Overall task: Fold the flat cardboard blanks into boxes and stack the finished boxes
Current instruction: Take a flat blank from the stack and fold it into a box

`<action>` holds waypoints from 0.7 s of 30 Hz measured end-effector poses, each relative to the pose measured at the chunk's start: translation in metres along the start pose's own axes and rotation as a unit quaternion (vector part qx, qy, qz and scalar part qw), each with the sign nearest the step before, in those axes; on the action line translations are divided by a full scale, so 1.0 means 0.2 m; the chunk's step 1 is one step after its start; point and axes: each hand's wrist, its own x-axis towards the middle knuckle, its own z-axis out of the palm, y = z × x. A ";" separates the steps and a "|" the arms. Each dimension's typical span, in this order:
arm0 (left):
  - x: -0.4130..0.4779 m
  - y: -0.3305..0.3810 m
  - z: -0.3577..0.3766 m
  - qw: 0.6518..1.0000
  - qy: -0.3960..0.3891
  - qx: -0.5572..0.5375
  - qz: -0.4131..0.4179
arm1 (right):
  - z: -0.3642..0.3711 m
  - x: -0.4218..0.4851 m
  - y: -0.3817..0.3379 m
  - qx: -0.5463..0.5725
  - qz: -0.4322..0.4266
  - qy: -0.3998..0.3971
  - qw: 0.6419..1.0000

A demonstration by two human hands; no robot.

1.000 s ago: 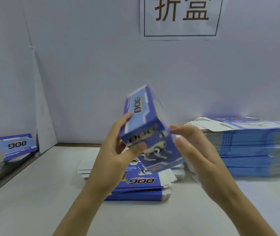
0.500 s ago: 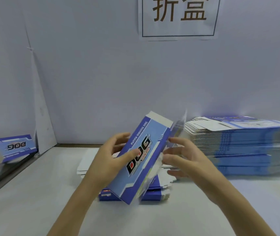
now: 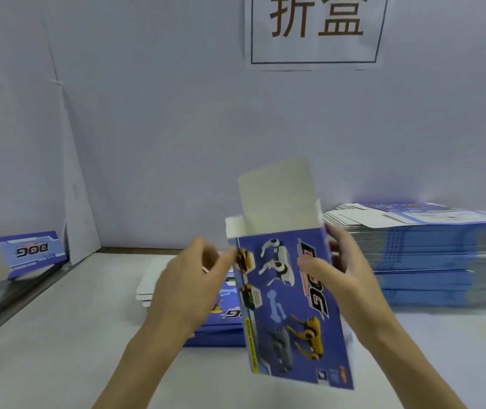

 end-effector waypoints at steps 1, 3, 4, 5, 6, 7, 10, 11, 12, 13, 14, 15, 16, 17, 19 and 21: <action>0.01 -0.01 -0.01 0.999 0.031 -0.031 -0.024 | -0.01 0.01 -0.01 0.031 -0.021 -0.020 0.999; 0.03 0.01 -0.02 0.983 0.010 -0.172 -0.064 | -0.03 0.01 -0.02 0.077 -0.046 -0.080 0.993; 0.03 0.02 -0.03 0.972 -0.013 -0.223 -0.068 | -0.03 0.01 -0.02 0.089 -0.048 -0.113 0.988; 0.03 0.03 -0.03 0.970 -0.025 -0.235 -0.053 | -0.04 0.01 -0.01 0.096 -0.044 -0.141 0.984; 0.02 0.03 -0.02 0.973 -0.029 -0.229 -0.027 | -0.03 0.01 0.00 0.099 -0.037 -0.163 0.981; 0.02 0.03 -0.02 0.975 -0.024 -0.219 -0.006 | -0.03 0.01 0.01 0.097 -0.032 -0.177 0.979; 0.01 0.04 -0.02 0.974 -0.012 -0.224 -0.018 | -0.04 0.02 0.02 0.066 -0.033 -0.188 0.979; 0.01 0.05 -0.03 0.973 -0.015 -0.228 -0.032 | -0.04 0.02 0.03 0.053 -0.036 -0.181 0.981; 0.02 0.05 -0.05 0.972 -0.022 -0.231 -0.048 | -0.03 0.02 0.02 0.031 -0.041 -0.162 0.985; 0.03 0.06 -0.06 0.970 -0.034 -0.235 -0.058 | -0.04 0.02 0.03 0.004 -0.048 -0.140 0.989; 0.03 0.06 -0.06 0.968 -0.048 -0.239 -0.062 | -0.04 0.02 0.01 -0.013 -0.051 -0.119 0.991; 0.04 0.06 -0.06 0.967 -0.058 -0.240 -0.066 | -0.04 0.01 0.00 -0.019 -0.050 -0.111 0.992; 0.04 0.06 -0.05 0.967 -0.060 -0.239 -0.068 | -0.05 0.01 -0.03 -0.011 -0.035 -0.112 0.993; 0.04 0.06 -0.05 0.966 -0.059 -0.242 -0.072 | -0.07 0.00 -0.04 -0.005 -0.015 -0.117 0.993; 0.03 0.07 -0.04 0.963 -0.063 -0.253 -0.073 | -0.08 0.01 -0.07 -0.006 0.025 -0.097 0.995; 0.01 0.10 -0.02 0.960 -0.079 -0.260 -0.073 | -0.09 0.02 -0.08 -0.009 0.055 -0.051 0.997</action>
